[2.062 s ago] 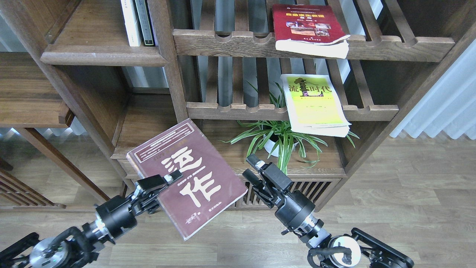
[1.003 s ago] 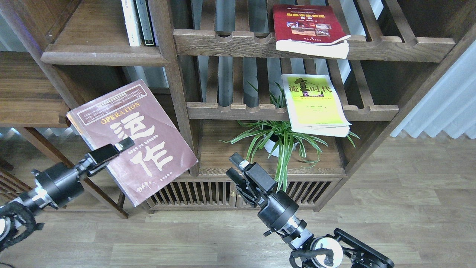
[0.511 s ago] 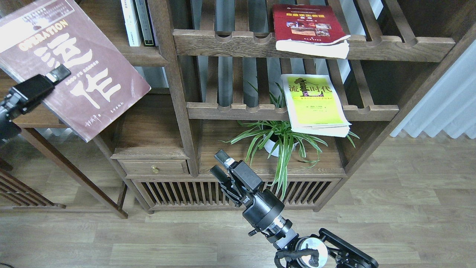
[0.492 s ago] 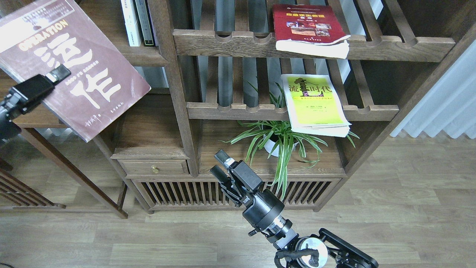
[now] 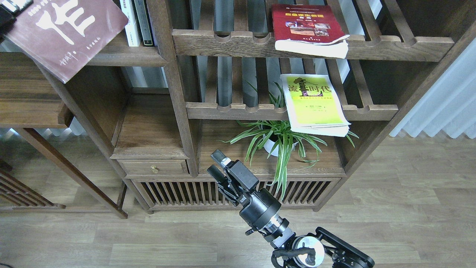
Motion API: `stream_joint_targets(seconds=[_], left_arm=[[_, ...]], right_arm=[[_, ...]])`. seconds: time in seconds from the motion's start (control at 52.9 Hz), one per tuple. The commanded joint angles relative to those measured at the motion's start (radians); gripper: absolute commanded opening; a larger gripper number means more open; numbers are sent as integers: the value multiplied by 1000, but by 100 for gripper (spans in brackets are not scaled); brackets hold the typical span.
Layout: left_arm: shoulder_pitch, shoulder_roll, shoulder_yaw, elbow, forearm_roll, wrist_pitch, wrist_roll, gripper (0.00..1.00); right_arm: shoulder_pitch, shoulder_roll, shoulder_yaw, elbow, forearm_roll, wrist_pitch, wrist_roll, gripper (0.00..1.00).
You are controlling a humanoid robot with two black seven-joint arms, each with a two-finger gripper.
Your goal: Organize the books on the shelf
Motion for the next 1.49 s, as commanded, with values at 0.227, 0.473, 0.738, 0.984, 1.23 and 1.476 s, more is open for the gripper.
stream_joint_targets(seconds=[0.227,0.473,0.738,0.984,1.23,1.476], left_arm=[[-96,-25,-14,47,200,0,-15,7],[-153,-102,-23,47,408,0,-33,7],[-233,-217,-14,46,651,0,-70,5],[-245,-209,-30,47,749,134,-133,2],[-250,-217,-4,63,835,302,-214,2],[-340,-300,90,158,899,446,-318,2]], right_arm=[[27,0,-10,0,-12,0,0,92],[24,0,-27,0,-12,0,0,94],[30,0,-44,0,-12,0,-1,95],[33,0,-44,-2,-12,0,-1,96],[38,0,-73,-6,-12,0,0,96],[35,0,-78,-8,-10,0,0,97]])
